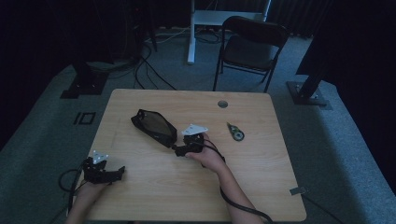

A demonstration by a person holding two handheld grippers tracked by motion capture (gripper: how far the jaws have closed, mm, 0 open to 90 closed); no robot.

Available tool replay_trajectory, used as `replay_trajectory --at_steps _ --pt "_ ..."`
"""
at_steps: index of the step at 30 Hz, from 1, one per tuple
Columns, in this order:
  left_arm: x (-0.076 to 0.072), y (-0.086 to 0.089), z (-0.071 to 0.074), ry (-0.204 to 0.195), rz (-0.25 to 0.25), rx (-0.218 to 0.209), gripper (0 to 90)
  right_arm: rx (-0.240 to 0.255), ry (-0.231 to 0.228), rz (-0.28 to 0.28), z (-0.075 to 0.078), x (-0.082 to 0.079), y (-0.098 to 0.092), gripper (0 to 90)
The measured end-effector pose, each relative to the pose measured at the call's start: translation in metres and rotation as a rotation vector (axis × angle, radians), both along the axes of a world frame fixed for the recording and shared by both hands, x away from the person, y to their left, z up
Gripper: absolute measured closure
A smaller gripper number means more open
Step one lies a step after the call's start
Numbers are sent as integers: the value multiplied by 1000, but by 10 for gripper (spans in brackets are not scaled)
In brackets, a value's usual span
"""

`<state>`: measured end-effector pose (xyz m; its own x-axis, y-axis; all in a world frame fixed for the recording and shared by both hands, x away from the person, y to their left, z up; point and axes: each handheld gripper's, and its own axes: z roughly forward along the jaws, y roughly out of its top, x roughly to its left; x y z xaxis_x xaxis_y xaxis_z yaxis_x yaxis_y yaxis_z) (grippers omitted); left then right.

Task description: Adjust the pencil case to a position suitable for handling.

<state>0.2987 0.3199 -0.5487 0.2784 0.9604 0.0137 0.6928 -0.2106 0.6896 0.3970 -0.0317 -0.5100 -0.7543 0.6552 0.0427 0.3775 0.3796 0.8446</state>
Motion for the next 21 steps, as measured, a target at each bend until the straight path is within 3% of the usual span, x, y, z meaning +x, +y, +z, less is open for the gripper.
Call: replay_trajectory --at_steps 7,11,13,15,18,21 --pt "0 0 0 0 0 0 7 5 -18 -10 0 7 8 353" --pt "0 0 0 1 -6 0 7 1 -29 -2 -2 9 11 490" --pt "0 0 0 1 -6 0 7 -26 -46 5 -4 11 14 548" --pt "0 0 0 1 -6 0 7 -23 -43 5 -4 12 14 564" --pt "0 0 0 1 -6 0 7 -37 -41 12 -6 14 15 700" --pt "0 0 0 1 -6 0 7 -30 -34 21 -6 14 13 725"
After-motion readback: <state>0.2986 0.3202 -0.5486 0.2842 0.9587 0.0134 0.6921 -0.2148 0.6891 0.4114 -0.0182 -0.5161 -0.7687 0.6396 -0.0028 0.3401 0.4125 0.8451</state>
